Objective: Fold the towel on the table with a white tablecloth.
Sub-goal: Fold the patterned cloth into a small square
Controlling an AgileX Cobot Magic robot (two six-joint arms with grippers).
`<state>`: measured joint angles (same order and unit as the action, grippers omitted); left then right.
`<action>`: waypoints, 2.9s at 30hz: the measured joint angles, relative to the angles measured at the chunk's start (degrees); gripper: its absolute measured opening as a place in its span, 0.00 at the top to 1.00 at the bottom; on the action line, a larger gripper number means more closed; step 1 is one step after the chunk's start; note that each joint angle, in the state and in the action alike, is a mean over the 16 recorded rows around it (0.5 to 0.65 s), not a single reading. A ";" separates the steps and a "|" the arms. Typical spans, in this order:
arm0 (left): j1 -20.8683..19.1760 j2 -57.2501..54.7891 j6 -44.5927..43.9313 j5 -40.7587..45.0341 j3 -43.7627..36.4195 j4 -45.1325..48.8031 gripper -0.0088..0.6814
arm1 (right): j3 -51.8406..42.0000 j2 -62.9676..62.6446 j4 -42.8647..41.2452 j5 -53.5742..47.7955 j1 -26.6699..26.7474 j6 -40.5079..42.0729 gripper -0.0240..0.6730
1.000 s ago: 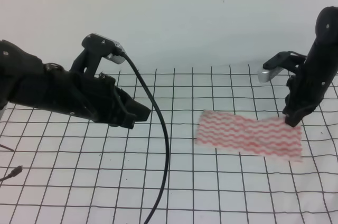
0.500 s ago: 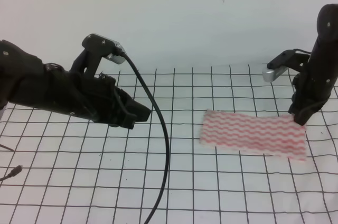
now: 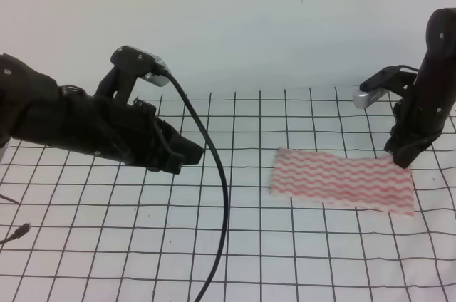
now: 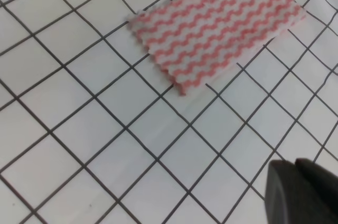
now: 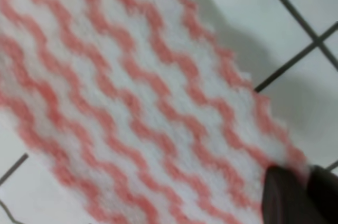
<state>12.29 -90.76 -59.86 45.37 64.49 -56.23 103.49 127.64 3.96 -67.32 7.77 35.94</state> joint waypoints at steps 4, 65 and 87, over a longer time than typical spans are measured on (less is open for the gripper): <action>0.00 0.00 -0.02 0.09 0.00 0.00 0.99 | 0.00 -0.57 0.12 0.23 -0.55 -1.79 0.69; 0.00 0.09 -2.66 1.49 0.00 -0.83 0.99 | -13.78 -5.84 18.56 9.39 -7.11 -7.66 0.85; 0.00 0.10 -2.43 2.08 0.00 -0.83 0.99 | -13.15 -10.00 4.14 12.14 -7.11 -17.49 0.40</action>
<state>12.29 -90.66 -62.29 47.45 64.49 -57.06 90.34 117.64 8.10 -55.18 0.67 18.45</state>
